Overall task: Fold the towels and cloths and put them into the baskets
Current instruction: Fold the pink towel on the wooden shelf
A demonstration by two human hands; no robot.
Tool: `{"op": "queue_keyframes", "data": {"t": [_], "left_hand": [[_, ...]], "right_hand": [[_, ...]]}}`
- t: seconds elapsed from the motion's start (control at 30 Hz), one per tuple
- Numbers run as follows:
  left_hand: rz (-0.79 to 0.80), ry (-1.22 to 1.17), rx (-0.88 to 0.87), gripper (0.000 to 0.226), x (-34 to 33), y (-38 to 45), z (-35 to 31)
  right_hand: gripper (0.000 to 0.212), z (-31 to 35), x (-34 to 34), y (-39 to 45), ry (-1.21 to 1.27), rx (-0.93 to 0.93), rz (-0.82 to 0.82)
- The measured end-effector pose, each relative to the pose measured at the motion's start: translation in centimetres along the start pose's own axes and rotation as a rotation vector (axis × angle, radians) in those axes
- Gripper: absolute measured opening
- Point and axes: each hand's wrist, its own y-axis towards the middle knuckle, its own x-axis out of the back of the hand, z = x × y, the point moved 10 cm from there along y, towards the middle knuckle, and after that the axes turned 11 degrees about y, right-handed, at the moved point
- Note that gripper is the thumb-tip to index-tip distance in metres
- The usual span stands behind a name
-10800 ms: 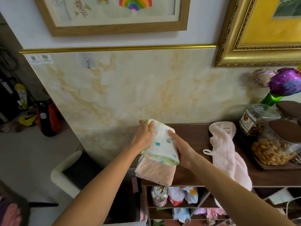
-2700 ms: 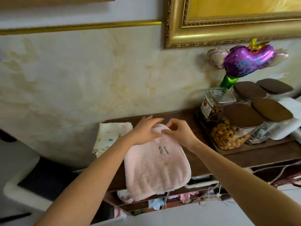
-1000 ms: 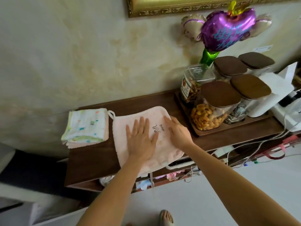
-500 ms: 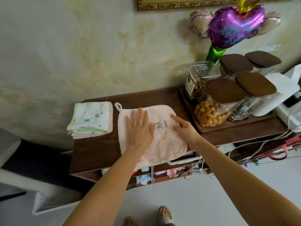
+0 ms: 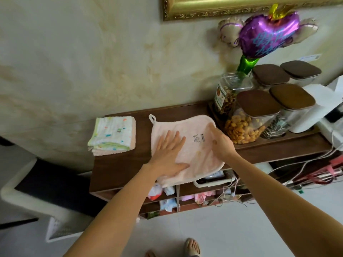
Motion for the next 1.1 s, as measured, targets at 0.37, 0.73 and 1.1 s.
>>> {"op": "queue_keyframes", "data": {"t": [0.37,0.73,1.1], "left_hand": [[0.346,0.065,0.076,0.155,0.0,6.0,-0.1],[-0.313,-1.282,0.635,0.027,1.0,0.9,12.4],[-0.309,-0.759,0.626,0.021,3.2,-0.1,12.7]], "right_hand": [[0.085,4.5,1.3,1.0,0.062,0.020,0.131],[0.083,13.7,-5.7,-3.7,-0.277,0.158,0.211],[0.070,14.4,-12.7,-8.3,-0.249,0.337,0.067]]}}
